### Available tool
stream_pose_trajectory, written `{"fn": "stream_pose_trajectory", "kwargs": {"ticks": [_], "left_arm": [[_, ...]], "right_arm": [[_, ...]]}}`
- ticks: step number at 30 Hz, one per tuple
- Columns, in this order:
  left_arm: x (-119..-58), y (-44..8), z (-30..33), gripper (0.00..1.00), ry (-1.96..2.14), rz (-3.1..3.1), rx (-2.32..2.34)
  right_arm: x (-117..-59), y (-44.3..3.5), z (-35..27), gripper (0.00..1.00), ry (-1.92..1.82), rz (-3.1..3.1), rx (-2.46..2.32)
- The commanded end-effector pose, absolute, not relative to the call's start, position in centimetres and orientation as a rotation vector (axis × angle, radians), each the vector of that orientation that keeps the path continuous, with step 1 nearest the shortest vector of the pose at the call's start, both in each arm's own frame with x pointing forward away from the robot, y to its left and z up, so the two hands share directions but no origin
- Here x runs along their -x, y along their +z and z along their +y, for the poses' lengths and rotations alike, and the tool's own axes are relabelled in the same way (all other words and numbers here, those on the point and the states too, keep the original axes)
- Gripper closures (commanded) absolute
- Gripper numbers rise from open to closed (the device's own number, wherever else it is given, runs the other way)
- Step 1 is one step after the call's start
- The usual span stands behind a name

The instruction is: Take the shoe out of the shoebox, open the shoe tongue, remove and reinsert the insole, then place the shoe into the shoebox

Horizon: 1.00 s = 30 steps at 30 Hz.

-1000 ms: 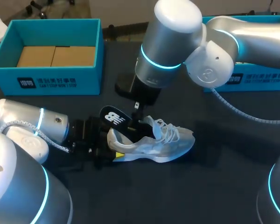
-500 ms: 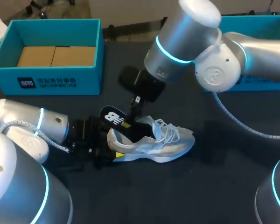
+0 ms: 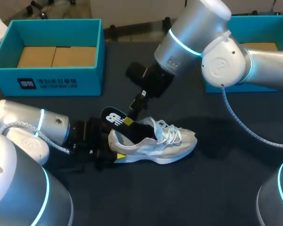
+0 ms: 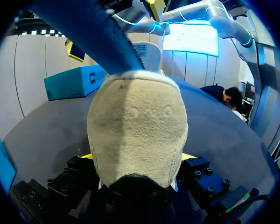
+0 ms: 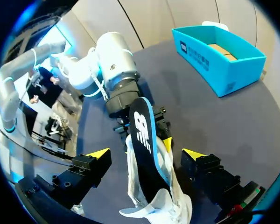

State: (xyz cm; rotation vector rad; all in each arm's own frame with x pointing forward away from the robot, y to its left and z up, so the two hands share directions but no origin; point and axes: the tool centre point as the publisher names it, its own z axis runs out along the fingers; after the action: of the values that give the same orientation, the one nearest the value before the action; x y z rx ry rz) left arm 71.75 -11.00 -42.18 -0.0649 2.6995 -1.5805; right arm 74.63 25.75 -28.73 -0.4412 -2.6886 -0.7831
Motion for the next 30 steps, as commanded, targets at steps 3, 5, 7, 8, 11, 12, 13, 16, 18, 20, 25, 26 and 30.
{"fn": "stream_pose_trajectory", "kwargs": {"ticks": [3, 5, 7, 8, 11, 12, 13, 16, 18, 20, 25, 26, 30], "left_arm": [[-72.0, -42.5, -11.0, 1.0, -1.576, 2.701, 0.065], [-72.0, -42.5, -11.0, 1.0, -1.576, 2.701, 0.065], [-72.0, -42.5, -11.0, 1.0, -1.576, 2.701, 0.065], [-72.0, -42.5, -11.0, 1.0, -1.576, 2.701, 0.065], [-72.0, -42.5, -11.0, 1.0, -1.576, 2.701, 0.065], [-72.0, -42.5, -11.0, 1.0, -1.576, 2.701, 0.065], [-72.0, -42.5, -11.0, 1.0, -1.576, 2.701, 0.065], [-72.0, -42.5, -11.0, 1.0, -1.576, 2.701, 0.065], [-72.0, -42.5, -11.0, 1.0, -1.576, 2.701, 0.065], [-72.0, -42.5, -11.0, 1.0, -1.576, 2.701, 0.065], [-72.0, -42.5, -11.0, 1.0, -1.576, 2.701, 0.065], [-72.0, -42.5, -11.0, 1.0, -1.576, 2.701, 0.065], [-72.0, -42.5, -11.0, 1.0, -1.576, 2.701, 0.065]], "right_arm": [[-74.1, -29.6, 27.0, 0.1, -0.781, -2.623, 0.431], [-73.9, -29.7, 27.2, 0.24, -0.783, -2.614, 0.441], [-73.6, -29.9, 27.5, 0.44, -0.795, -2.601, 0.446], [-73.5, -29.9, 27.5, 0.51, -0.796, -2.597, 0.449], [-73.4, -30.2, 27.9, 0.55, -0.8, -2.586, 0.45], [-73.3, -30.2, 28.0, 0.55, -0.802, -2.583, 0.452], [-73.3, -30.3, 28.0, 0.56, -0.803, -2.582, 0.452], [-73.1, -30.4, 28.5, 0.55, -0.813, -2.577, 0.444], [-72.9, -30.6, 28.6, 0.54, -0.821, -2.571, 0.442], [-72.8, -30.8, 28.7, 0.54, -0.825, -2.567, 0.446], [-72.7, -31.2, 28.8, 0.55, -0.836, -2.56, 0.447], [-72.7, -31.2, 28.8, 0.55, -0.837, -2.559, 0.446], [-72.7, -31.5, 28.8, 0.6, -0.843, -2.555, 0.445]]}}
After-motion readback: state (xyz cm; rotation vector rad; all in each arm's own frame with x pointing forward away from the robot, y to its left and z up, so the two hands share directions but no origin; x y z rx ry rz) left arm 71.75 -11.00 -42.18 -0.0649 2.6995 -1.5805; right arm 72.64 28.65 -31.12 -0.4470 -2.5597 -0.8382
